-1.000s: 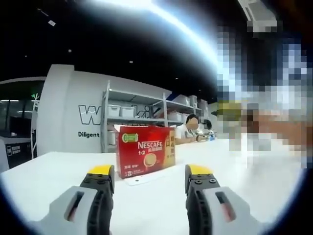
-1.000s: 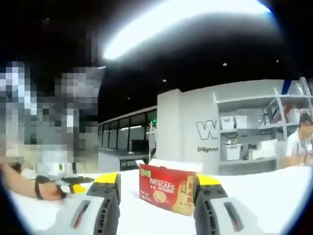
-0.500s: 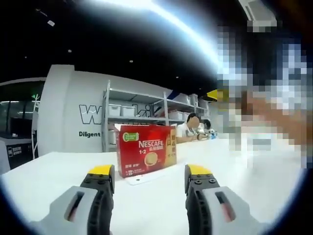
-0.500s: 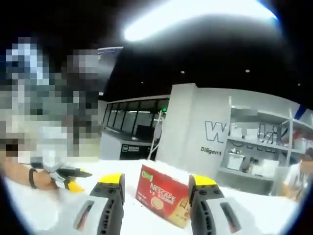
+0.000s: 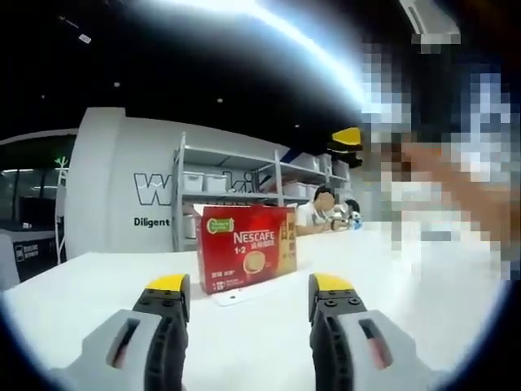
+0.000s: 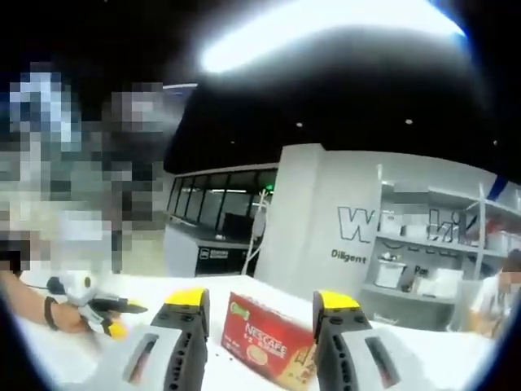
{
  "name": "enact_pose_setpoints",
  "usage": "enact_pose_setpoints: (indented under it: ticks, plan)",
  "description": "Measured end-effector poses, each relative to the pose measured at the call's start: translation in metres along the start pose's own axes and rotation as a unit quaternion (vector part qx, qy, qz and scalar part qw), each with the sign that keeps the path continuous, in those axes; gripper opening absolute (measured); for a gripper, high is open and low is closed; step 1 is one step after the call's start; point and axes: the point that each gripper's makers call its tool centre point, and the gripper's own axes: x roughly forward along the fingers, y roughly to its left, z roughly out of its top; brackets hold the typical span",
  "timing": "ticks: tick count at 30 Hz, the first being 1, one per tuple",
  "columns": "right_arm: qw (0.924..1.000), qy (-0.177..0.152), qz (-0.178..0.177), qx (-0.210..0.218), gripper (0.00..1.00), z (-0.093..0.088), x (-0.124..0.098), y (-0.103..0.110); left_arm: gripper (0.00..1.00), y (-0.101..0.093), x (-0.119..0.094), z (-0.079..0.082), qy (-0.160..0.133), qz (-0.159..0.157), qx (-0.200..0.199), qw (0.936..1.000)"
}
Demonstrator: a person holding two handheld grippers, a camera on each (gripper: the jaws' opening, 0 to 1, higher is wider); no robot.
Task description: Tear open the coffee pouch, take out the coffee, and pour the coffee from the pouch into the cup
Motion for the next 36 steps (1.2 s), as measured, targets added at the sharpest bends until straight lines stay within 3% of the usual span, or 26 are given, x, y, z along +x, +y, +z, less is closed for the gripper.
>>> enact_pose_setpoints:
  ticks: [7,9,13,17,20,26,32,36]
  plan:
    - [1.0,-0.003,-0.001,0.0,0.52,0.008,-0.016,0.001,0.59,0.002,-0.001,0.0,0.005,0.006,-0.002,1.0]
    - [0.9999,-0.014,-0.005,0.0,0.52,0.019,-0.021,0.0,0.56,-0.002,0.002,-0.004,0.035,0.015,-0.004,0.9993]
    - [0.9997,-0.023,-0.001,0.0,0.52,0.025,-0.024,0.003,0.52,0.006,0.006,0.006,0.052,0.03,-0.023,0.9979]
    - [0.9995,-0.031,0.0,0.007,0.52,0.028,-0.026,0.0,0.51,0.02,0.019,0.035,0.06,0.034,-0.017,0.9975]
    - [0.9993,-0.038,-0.004,0.006,0.52,0.034,-0.03,-0.002,0.42,0.025,0.031,0.05,0.082,0.023,-0.023,0.9961]
    - [0.9991,-0.04,-0.01,0.003,0.52,0.035,-0.033,-0.006,0.45,0.031,0.044,0.088,0.062,0.012,-0.028,0.9976]
    - [0.9993,-0.036,-0.009,0.005,0.52,0.031,-0.031,-0.008,0.46,0.03,0.059,0.113,0.063,-0.003,-0.023,0.9978]
    - [0.9994,-0.034,-0.009,0.004,0.52,0.03,-0.03,-0.01,0.48,0.02,0.067,0.121,0.082,-0.018,0.002,0.9964]
